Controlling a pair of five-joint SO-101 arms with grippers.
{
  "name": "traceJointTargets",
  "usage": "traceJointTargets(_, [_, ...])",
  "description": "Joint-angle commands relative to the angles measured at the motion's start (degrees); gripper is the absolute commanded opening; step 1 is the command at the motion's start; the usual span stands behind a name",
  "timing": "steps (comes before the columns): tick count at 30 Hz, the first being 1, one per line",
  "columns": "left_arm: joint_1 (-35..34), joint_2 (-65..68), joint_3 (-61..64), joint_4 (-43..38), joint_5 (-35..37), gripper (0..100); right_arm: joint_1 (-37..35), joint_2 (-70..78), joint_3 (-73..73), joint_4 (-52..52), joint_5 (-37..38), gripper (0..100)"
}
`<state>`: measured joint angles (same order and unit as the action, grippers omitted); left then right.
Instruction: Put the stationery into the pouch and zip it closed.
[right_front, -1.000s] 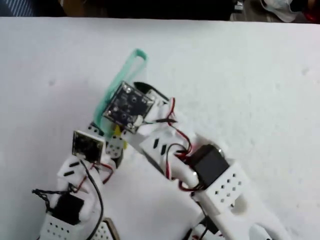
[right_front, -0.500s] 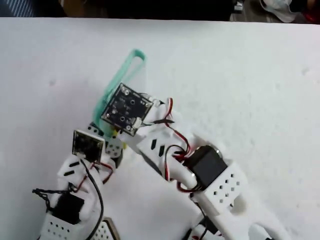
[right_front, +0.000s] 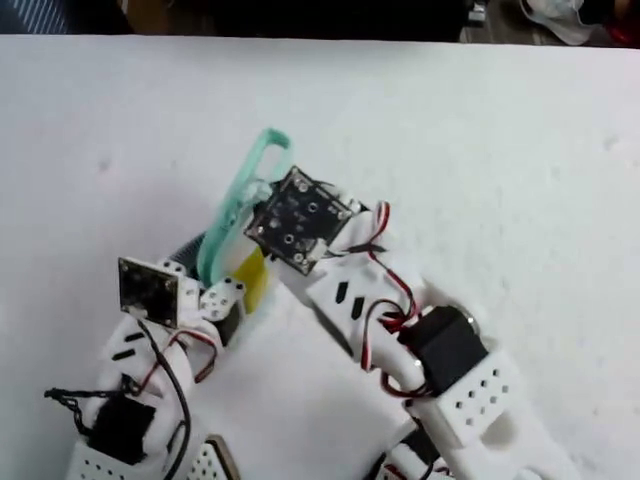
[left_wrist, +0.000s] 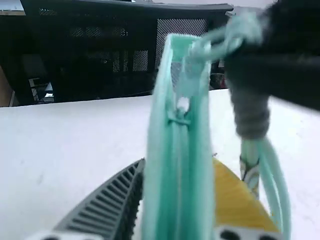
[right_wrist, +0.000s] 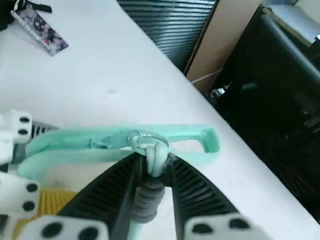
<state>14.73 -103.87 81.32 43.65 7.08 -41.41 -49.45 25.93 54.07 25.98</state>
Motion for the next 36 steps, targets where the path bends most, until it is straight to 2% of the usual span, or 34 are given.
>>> traceJointTargets(1, [-0.2,-0.7,-4.5,0.4,0.9,21,-0.4,-1.4,0.1,-1.0,-0.4,1.8])
traceJointTargets(4, [-0.2,-0.7,-5.0,0.5,0.9,20,-0.5,-1.5,-0.4,-1.8,-0.5,1.8])
traceJointTargets(12, [0.2,-0.7,-5.7,2.5,0.6,3,-0.5,-0.8,-4.8,-8.5,-0.2,1.7])
traceJointTargets(17, [0.2,-0.7,-9.5,8.0,0.8,3,-0.1,-0.7,-4.3,-8.6,-0.1,1.7])
traceJointTargets(20, [0.4,-0.7,-9.8,8.6,0.8,3,-0.3,0.5,-3.1,-9.0,2.1,1.7])
traceJointTargets(24, [4.3,-0.7,-9.7,8.8,0.4,2,-0.9,4.0,-3.0,-10.7,3.9,1.7])
traceJointTargets(30, [10.2,-0.7,-7.1,8.8,-7.6,2,-0.7,6.5,-3.1,-14.3,4.4,1.7])
traceJointTargets(36, [10.2,-0.7,-7.0,8.7,-7.8,2,5.4,6.3,-2.8,-13.9,4.4,1.7])
